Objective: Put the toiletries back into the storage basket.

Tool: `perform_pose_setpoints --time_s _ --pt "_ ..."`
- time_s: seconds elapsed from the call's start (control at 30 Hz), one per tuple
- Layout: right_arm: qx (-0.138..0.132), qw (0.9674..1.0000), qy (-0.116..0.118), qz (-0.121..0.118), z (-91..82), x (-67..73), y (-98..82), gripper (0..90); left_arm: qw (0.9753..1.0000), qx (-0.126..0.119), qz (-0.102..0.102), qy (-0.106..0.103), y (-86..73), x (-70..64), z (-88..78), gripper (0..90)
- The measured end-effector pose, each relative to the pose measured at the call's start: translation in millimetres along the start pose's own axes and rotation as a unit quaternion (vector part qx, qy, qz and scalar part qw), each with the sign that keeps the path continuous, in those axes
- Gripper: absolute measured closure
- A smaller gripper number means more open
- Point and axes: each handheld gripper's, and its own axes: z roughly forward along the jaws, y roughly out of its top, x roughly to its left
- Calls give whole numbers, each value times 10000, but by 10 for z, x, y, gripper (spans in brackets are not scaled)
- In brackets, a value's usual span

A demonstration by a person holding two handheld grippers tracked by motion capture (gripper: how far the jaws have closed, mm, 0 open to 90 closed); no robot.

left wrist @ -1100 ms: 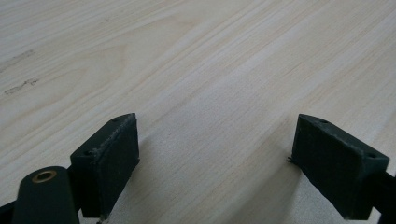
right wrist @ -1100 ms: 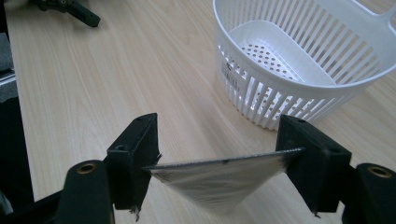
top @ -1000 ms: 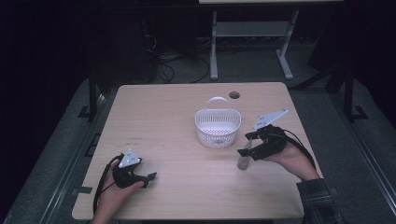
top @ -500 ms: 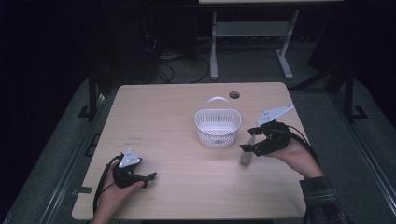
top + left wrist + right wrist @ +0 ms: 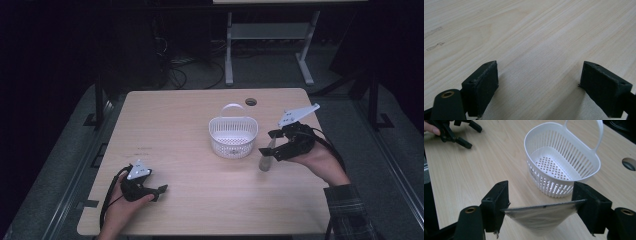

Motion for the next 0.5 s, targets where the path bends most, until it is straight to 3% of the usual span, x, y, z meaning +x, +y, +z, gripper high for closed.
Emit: perform_pose_setpoints --time_s 0.5 --pt "-134 9999 -70 65 -95 -91 141 300 10000 1 0 0 0 0 0 137"
